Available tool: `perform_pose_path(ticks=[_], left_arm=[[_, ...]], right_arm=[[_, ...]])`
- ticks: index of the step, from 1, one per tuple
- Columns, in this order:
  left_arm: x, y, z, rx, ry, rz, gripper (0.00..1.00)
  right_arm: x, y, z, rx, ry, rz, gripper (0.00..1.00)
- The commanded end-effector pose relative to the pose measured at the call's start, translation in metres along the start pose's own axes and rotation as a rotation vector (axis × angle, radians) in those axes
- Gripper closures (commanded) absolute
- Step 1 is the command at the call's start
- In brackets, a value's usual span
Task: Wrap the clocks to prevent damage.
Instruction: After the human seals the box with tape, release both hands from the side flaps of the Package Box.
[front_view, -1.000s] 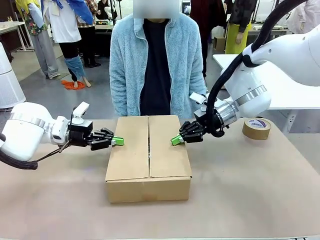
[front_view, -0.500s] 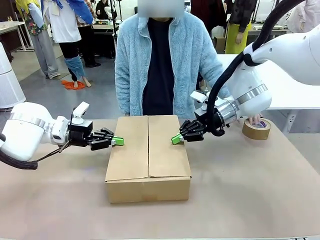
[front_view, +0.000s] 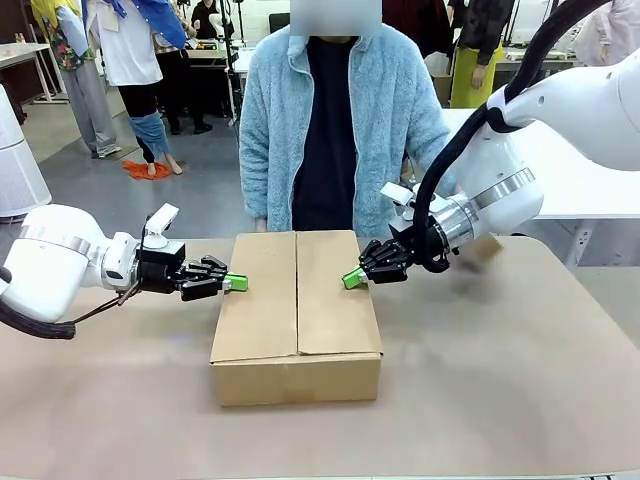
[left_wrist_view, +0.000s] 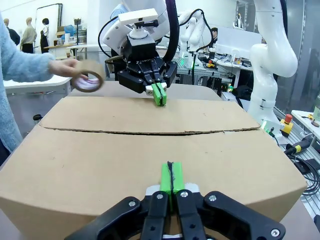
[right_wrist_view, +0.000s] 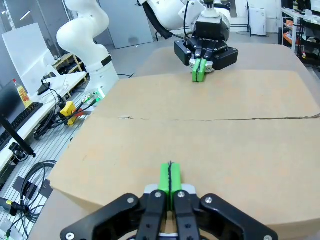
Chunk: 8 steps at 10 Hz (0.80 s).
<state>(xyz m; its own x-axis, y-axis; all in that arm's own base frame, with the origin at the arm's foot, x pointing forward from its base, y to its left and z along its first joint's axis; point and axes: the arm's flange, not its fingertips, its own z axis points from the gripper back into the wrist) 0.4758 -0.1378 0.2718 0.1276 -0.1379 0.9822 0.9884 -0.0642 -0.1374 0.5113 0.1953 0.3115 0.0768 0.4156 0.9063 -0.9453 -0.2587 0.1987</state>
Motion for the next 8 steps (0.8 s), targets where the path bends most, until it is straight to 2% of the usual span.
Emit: perform_pose_path(ticks=[1, 8], left_arm=[[-0.0031, 0.0002, -0.0011, 0.004, 0.007, 0.005, 1.00], [-0.0031, 0.0002, -0.0011, 0.004, 0.007, 0.005, 1.00]], right_arm=[[-0.0031, -0.0004, -0.0020, -0.007, 0.005, -0.010, 0.99], [-0.0031, -0.0004, -0.0020, -0.007, 0.005, -0.010, 0.99]])
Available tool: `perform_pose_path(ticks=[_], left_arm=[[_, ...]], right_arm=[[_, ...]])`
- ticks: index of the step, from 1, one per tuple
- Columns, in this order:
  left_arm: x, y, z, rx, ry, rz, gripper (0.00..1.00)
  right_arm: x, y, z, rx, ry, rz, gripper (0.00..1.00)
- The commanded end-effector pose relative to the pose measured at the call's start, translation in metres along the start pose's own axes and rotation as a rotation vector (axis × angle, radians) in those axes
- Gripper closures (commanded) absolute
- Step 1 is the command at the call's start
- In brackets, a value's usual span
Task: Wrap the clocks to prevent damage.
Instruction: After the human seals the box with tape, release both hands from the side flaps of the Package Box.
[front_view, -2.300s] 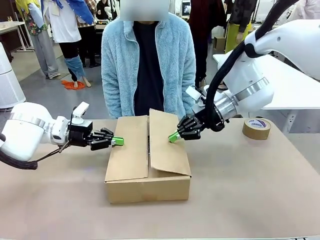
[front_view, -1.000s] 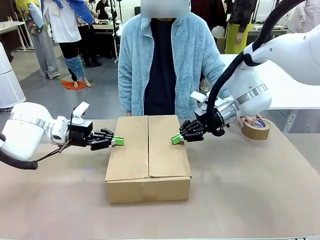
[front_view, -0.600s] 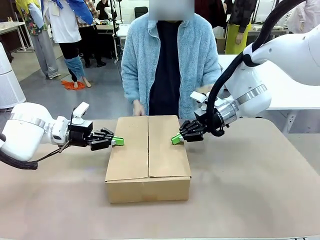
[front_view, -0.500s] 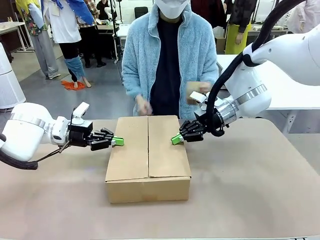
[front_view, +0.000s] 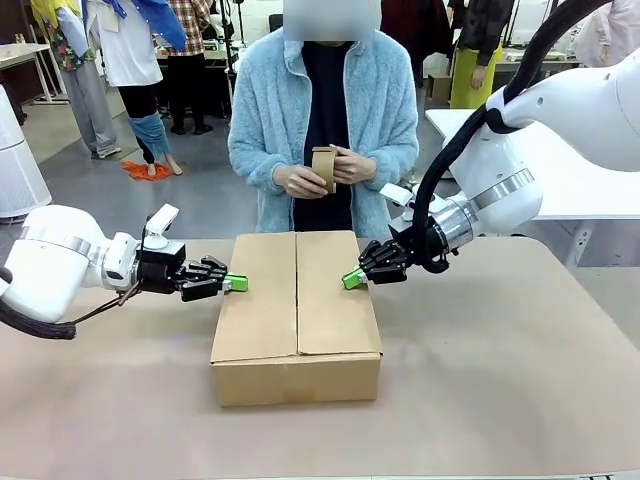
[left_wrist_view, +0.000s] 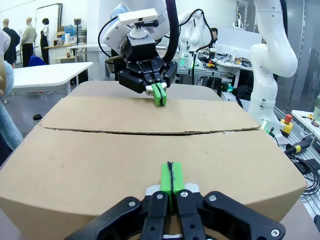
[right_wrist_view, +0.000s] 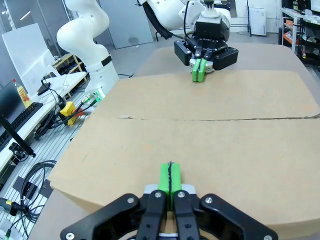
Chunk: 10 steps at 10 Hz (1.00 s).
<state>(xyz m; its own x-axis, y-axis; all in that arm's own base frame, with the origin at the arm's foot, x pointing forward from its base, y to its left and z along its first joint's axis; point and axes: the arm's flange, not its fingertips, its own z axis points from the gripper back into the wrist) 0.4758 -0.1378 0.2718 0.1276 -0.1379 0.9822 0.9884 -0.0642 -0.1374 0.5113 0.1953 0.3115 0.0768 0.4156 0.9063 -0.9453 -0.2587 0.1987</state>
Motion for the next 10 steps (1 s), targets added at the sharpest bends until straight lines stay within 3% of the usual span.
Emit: perform_pose_path(ticks=[1, 10], left_arm=[[-0.0031, 0.0002, -0.0011, 0.004, 0.007, 0.005, 1.00], [-0.0031, 0.0002, -0.0011, 0.004, 0.007, 0.005, 1.00]], right_arm=[[-0.0031, -0.0004, -0.0020, -0.007, 0.005, -0.010, 0.99], [-0.0031, -0.0004, -0.0020, -0.007, 0.005, -0.010, 0.99]])
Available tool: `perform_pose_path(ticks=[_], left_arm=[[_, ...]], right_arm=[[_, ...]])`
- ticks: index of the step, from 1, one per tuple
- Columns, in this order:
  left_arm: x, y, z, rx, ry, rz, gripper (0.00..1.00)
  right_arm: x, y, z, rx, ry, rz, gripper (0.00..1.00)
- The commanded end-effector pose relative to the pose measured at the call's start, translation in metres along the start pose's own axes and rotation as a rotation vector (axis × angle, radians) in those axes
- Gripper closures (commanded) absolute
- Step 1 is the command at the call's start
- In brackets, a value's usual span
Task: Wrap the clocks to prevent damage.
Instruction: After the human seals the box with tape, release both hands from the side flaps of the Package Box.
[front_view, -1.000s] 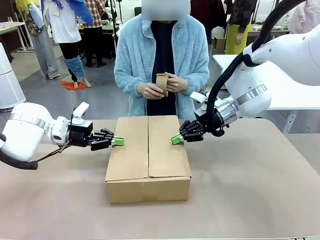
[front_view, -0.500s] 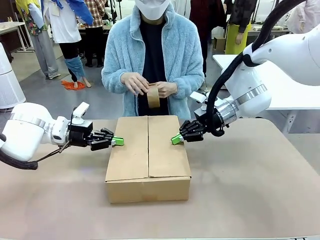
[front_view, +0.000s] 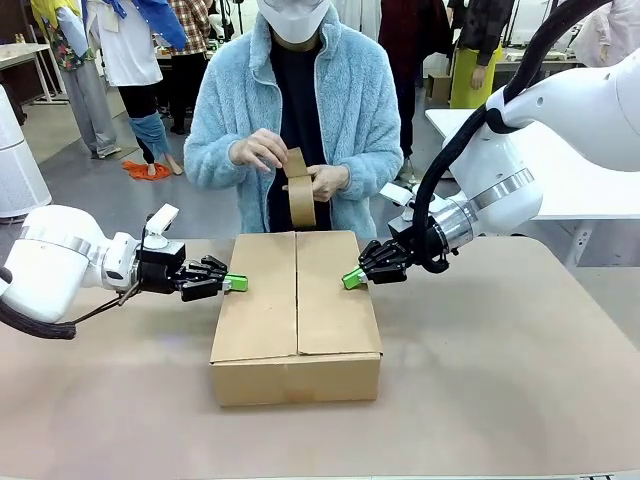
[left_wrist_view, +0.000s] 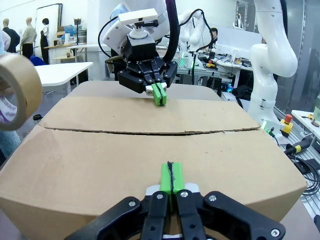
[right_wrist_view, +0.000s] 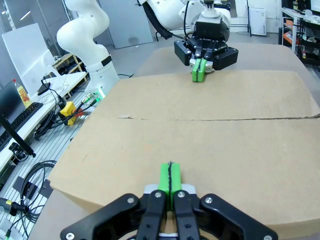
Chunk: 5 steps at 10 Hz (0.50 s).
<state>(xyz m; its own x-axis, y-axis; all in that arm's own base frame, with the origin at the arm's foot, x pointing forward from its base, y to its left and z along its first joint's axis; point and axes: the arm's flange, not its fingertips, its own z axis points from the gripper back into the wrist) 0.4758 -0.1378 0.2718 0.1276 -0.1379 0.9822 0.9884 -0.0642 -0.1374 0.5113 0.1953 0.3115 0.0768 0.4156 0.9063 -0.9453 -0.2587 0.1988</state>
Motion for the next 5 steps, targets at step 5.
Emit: perform_pose_path(ticks=[5], left_arm=[[-0.0031, 0.0002, -0.0011, 0.004, 0.007, 0.005, 1.00]], right_arm=[[-0.0031, -0.0004, -0.0020, -0.007, 0.005, -0.010, 0.99]])
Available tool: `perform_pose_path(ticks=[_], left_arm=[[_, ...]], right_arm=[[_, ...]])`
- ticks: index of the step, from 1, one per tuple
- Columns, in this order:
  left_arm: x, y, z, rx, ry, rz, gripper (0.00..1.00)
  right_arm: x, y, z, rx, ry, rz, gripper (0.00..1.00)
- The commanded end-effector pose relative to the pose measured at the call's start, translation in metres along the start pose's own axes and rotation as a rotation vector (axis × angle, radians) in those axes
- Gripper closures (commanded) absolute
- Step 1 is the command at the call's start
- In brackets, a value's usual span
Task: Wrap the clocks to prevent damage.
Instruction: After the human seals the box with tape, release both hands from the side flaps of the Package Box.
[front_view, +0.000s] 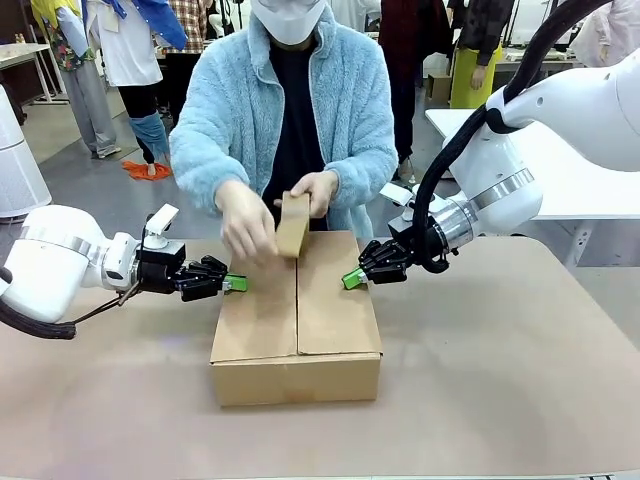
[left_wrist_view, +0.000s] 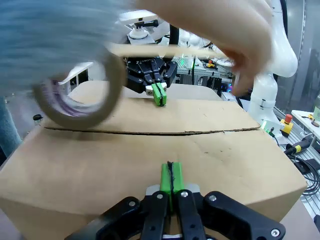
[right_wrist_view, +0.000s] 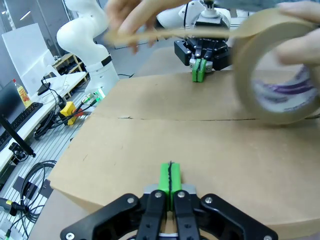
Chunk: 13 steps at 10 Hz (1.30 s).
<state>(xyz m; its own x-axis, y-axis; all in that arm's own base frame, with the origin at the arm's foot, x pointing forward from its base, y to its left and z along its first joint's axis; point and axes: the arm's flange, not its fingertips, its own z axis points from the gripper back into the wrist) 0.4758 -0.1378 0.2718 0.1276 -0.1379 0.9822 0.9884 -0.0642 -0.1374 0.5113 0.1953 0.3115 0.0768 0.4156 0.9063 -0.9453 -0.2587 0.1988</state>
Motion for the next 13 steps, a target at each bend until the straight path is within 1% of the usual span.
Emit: perform_pose_path(ticks=[1, 13], left_arm=[[-0.0031, 0.0002, -0.0011, 0.004, 0.007, 0.005, 1.00], [-0.0031, 0.0002, -0.0011, 0.004, 0.007, 0.005, 1.00]], right_arm=[[-0.0031, -0.0004, -0.0020, -0.007, 0.005, -0.010, 0.99], [-0.0031, -0.0004, -0.0020, -0.007, 0.005, -0.010, 0.99]])
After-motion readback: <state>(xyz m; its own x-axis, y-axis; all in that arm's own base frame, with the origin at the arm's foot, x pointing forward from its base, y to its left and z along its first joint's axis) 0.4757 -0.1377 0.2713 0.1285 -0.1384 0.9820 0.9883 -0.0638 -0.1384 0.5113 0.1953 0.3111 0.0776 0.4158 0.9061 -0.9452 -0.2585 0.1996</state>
